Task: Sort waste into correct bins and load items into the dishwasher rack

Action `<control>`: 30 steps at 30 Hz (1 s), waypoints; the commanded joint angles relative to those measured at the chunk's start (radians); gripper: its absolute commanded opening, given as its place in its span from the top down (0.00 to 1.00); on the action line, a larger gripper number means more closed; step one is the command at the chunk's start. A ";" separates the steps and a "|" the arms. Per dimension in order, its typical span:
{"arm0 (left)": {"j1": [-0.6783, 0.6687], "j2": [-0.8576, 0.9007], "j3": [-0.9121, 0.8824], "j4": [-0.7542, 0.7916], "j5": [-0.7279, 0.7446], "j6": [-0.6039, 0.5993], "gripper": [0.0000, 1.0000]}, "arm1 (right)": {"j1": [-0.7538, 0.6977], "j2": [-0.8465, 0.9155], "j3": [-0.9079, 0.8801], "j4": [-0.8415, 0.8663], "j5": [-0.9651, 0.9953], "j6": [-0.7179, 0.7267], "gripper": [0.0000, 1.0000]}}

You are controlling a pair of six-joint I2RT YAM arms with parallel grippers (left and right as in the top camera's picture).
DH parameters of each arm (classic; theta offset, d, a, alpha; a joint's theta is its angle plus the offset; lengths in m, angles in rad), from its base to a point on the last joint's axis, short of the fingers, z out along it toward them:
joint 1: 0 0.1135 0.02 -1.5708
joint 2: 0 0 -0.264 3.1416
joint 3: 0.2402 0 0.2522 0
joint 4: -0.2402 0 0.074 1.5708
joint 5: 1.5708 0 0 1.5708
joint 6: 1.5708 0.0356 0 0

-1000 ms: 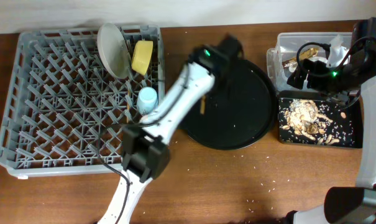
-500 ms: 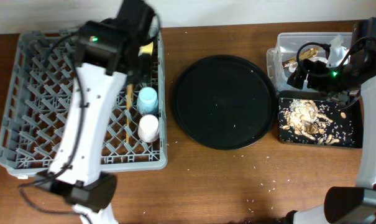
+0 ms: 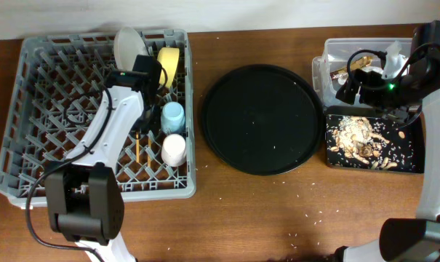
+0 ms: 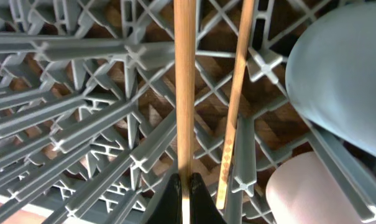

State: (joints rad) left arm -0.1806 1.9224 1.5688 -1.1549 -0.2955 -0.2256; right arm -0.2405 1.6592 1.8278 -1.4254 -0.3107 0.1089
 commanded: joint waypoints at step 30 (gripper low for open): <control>0.006 -0.498 0.082 0.010 0.274 0.034 0.01 | 0.237 -0.276 0.010 0.000 0.063 -0.035 0.02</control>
State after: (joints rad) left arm -0.1753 1.4250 1.6413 -1.1435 -0.0326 -0.2005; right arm -0.1070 1.5139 1.8278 -1.4246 -0.3027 0.1074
